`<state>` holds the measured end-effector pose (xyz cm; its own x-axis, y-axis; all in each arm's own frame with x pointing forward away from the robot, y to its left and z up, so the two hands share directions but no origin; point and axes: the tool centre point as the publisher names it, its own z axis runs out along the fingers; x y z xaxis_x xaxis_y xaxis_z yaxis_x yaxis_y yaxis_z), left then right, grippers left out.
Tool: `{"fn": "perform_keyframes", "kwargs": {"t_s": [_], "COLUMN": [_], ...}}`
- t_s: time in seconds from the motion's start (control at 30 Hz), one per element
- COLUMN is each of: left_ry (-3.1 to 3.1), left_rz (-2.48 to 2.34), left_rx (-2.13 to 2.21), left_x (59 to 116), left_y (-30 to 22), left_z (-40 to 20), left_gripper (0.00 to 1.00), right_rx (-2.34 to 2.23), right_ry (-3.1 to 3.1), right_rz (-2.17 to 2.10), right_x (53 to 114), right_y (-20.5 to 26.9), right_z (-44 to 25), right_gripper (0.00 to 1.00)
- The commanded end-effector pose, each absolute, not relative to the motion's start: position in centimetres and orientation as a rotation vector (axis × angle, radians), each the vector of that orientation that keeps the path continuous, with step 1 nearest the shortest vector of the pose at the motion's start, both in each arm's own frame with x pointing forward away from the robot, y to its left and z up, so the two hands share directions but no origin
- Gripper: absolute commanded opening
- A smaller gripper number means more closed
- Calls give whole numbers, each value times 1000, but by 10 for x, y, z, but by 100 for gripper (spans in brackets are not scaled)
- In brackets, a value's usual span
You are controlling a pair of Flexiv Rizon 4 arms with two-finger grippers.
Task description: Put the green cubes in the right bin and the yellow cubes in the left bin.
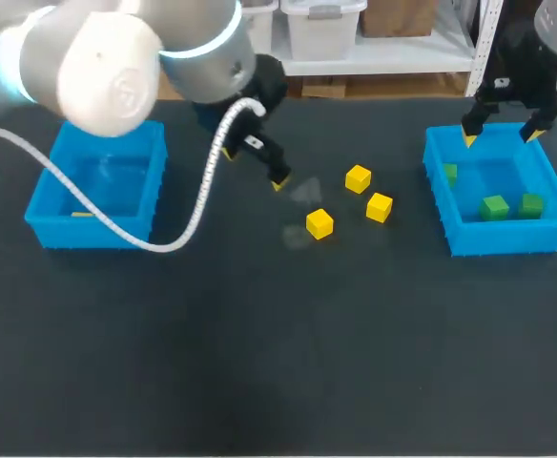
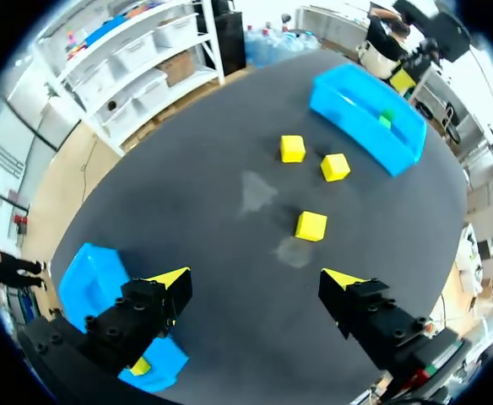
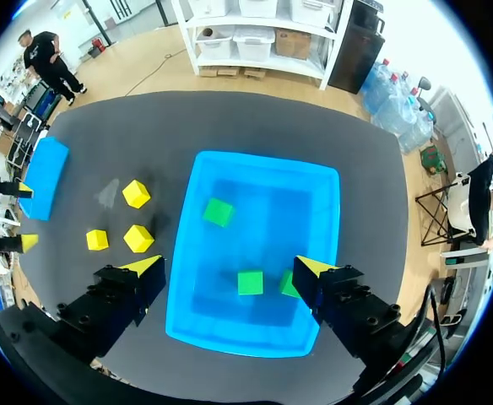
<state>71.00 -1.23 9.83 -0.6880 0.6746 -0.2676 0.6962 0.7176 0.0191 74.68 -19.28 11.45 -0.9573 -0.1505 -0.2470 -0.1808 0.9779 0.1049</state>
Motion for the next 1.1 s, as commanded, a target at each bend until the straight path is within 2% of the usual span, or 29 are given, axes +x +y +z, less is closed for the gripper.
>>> {"fn": "perform_keyframes", "kwargs": {"t_s": [0.03,0.73,1.1], "left_ry": [2696,2644,2671], "left_rz": [-103,-158,-41], "left_rx": [1148,1474,1509], "left_x": [714,685,703], "left_y": [-32,-88,-105], "left_z": [85,37,4], "left_gripper": [100,100,100], "right_rx": [-242,-242,-242], "right_ry": [2879,2879,2879], "right_rz": [182,182,182], "right_x": [744,744,744], "right_y": [-193,-193,-193], "right_z": [114,114,114], "right_gripper": [100,100,100]}}
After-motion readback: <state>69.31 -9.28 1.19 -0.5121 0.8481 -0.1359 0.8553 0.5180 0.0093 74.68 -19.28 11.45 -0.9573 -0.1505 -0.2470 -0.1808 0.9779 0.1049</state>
